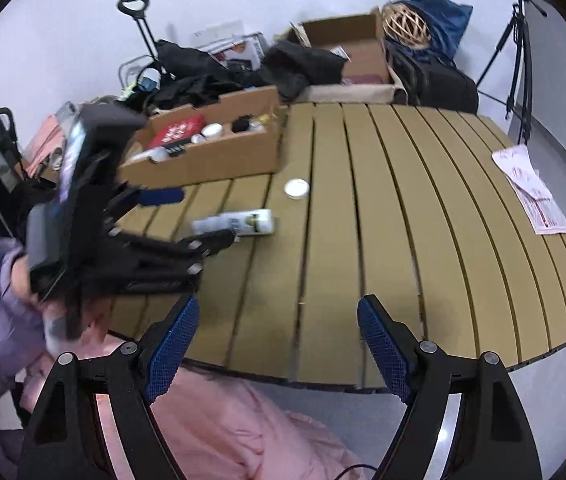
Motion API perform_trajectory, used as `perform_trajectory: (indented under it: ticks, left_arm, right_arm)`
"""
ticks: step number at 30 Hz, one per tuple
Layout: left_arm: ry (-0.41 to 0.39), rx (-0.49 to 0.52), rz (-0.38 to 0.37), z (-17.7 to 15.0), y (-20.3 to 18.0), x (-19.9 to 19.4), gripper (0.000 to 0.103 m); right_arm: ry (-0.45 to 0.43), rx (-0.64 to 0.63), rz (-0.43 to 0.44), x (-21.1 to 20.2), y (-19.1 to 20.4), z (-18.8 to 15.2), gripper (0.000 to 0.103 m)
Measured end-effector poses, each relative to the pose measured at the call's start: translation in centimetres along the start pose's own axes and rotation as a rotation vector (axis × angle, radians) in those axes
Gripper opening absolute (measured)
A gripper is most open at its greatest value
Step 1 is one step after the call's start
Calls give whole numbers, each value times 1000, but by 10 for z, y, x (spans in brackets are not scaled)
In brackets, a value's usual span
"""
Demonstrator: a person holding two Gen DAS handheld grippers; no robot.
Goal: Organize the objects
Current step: 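Grasp the white pump bottle with the left gripper while the right grasps the last white lid, then carry the pump bottle with the left gripper while the right carries the lid into the tray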
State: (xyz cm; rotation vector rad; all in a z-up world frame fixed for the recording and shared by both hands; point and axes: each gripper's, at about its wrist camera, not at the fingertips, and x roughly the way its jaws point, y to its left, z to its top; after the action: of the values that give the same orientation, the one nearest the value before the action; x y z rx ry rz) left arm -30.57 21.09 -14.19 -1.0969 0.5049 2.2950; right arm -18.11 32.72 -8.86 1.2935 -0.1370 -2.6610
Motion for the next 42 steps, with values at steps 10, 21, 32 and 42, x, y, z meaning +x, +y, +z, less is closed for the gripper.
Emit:
perform_trajectory:
  ticks: [10, 21, 32, 42]
  left_arm:
    - [73, -211, -97, -12, 36, 12, 32]
    - [20, -534, -9, -79, 105, -88, 30]
    - [-5, -600, 64, -107, 116, -148, 30]
    - [-27, -587, 44, -126, 91, -190, 30]
  right_arm:
    - [3, 16, 69, 71, -27, 45, 80]
    - [58, -194, -117, 193, 3, 97, 36]
    - [58, -159, -96, 125, 23, 63, 32]
    - [58, -102, 20, 20, 65, -22, 32]
